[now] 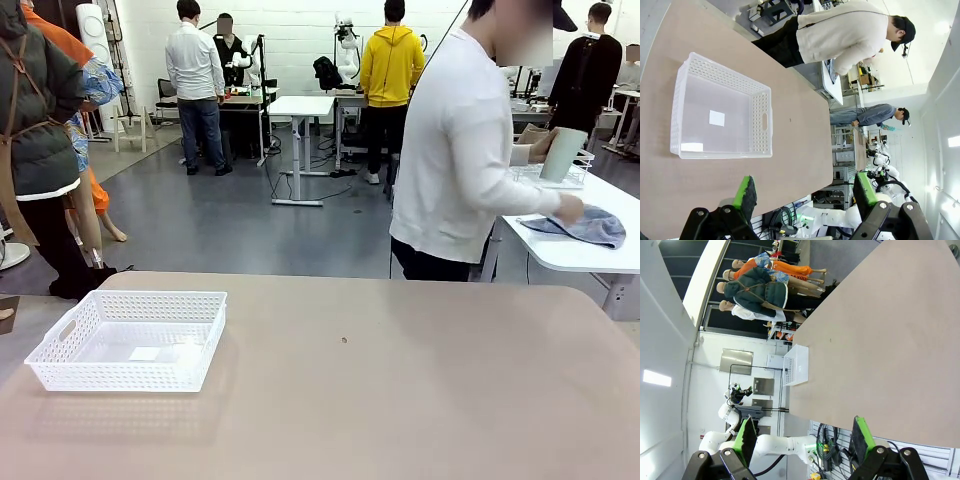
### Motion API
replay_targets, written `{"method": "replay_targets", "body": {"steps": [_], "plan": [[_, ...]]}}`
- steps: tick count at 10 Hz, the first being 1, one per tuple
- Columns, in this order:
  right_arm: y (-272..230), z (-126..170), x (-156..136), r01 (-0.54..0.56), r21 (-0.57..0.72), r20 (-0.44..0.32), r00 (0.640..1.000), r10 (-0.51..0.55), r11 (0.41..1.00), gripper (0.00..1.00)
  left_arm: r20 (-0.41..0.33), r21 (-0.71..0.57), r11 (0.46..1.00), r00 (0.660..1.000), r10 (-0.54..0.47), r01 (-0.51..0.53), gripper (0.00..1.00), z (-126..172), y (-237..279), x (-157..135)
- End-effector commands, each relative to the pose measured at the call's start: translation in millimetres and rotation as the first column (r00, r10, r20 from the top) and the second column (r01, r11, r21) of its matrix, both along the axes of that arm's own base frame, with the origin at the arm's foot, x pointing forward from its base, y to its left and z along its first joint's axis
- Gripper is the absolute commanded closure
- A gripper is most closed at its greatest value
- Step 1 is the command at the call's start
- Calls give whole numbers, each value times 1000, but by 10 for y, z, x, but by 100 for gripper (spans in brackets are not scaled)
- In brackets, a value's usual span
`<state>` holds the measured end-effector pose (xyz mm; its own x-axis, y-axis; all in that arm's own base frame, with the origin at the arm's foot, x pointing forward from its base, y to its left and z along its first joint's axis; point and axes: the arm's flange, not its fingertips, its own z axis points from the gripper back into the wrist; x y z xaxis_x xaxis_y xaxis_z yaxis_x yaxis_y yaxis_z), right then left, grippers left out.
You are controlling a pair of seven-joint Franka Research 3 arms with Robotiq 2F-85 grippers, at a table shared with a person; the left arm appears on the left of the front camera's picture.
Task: Clean and organize the cups into the basket.
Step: Pick up the Organizing basket and move it to the center of the table, then pick up the Reusable plastic cup from the right side of the table and place it inside the Organizing basket.
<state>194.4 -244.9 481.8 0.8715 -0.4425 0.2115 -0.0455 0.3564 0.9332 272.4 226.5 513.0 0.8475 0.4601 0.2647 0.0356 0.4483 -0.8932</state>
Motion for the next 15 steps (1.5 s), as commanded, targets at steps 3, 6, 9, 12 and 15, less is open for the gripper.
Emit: {"method": "replay_targets", "body": {"steps": [3,6,9,12,15], "plan": [[5,17,17,-4,6,11,1000,4,1000,0,2,7,1000,1000,3,-4,0,6,4,6],[5,17,17,-4,6,11,1000,4,1000,0,2,7,1000,1000,3,-4,0,6,4,6],[5,17,17,-4,6,11,1000,4,1000,0,2,7,1000,1000,3,-4,0,6,4,6],[5,17,17,-4,6,11,1000,4,1000,0,2,7,1000,1000,3,-4,0,6,4,6],[22,-54,62,-200,-90,154,965,212,976,0,-3,68,993,996,-92,92,0,13,3,69]]}}
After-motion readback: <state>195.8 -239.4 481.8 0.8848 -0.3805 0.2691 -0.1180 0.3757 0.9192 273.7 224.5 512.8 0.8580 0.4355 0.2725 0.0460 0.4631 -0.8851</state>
